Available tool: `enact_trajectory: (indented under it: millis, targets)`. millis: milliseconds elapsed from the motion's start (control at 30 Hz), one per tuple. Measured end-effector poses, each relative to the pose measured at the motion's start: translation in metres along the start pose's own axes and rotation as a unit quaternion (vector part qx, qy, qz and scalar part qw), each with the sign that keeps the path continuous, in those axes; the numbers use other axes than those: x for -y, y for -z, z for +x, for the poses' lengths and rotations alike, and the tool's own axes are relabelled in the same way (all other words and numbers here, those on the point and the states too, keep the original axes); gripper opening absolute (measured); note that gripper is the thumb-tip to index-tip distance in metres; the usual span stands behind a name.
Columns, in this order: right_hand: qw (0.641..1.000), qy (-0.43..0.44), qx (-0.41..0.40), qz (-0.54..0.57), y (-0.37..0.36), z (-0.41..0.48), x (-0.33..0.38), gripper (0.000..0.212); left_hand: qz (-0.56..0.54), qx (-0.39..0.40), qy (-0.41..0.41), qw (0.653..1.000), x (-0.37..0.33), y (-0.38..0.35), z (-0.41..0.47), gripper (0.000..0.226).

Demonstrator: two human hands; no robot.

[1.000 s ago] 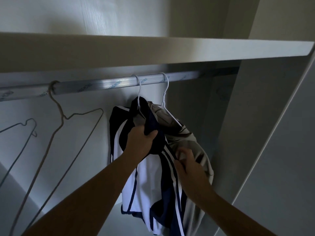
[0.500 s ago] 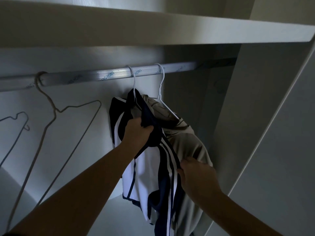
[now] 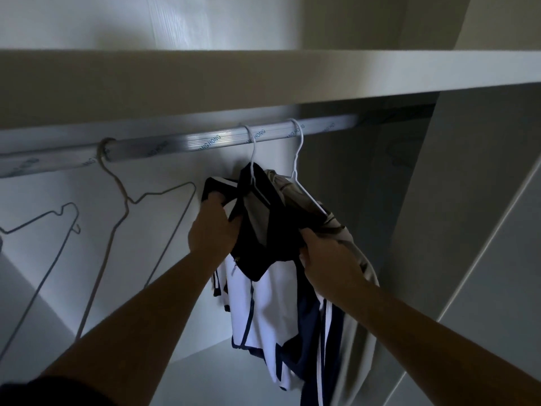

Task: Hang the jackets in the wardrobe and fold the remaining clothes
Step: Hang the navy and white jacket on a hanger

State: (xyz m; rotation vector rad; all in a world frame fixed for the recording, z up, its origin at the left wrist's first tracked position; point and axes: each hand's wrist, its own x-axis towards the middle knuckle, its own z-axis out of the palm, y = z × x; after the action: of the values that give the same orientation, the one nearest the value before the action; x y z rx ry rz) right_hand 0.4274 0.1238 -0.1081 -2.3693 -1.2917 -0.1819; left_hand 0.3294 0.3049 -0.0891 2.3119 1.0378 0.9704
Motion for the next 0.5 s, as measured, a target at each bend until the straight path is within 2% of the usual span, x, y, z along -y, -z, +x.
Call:
enact_trajectory:
  millis: [67, 133, 200, 267, 333, 367, 433, 500]
  targets:
    - [1.000, 0.009, -0.016, -0.024, 0.002, -0.003, -0.003, 0.033, 0.075, 0.029, 0.041, 0.996, 0.000, 0.003, 0.015, 0.016]
    - [0.999, 0.011, -0.027, -0.036, 0.003, -0.004, -0.005, 0.035, 0.001, 0.017, 0.107, 0.994, 0.006, 0.005, 0.030, 0.020]
    - [0.999, 0.005, -0.018, -0.041, 0.003, -0.006, -0.003, 0.037, -0.093, 0.038, 0.170, 0.980, 0.012, 0.006, 0.038, 0.029]
    - [0.999, -0.001, -0.003, -0.046, 0.002, -0.009, 0.001, 0.037, -0.106, 0.045, 0.196, 0.974, 0.015, 0.005, 0.041, 0.032]
    - [0.999, -0.001, -0.007, -0.051, 0.000, -0.013, 0.003, 0.037, -0.010, 0.004, 0.166, 0.986, 0.009, 0.007, 0.039, 0.030]
    - [0.998, 0.003, -0.019, -0.056, 0.000, -0.013, 0.003, 0.036, 0.050, -0.011, 0.119, 0.992, 0.004, 0.008, 0.037, 0.028]
    - [0.997, 0.017, -0.044, -0.061, 0.001, -0.014, 0.002, 0.035, 0.120, -0.001, 0.018, 0.993, -0.004, 0.010, 0.037, 0.028]
    - [0.997, 0.014, -0.055, -0.050, 0.002, -0.014, 0.000, 0.036, 0.166, 0.002, -0.027, 0.986, -0.010, 0.015, 0.043, 0.026]
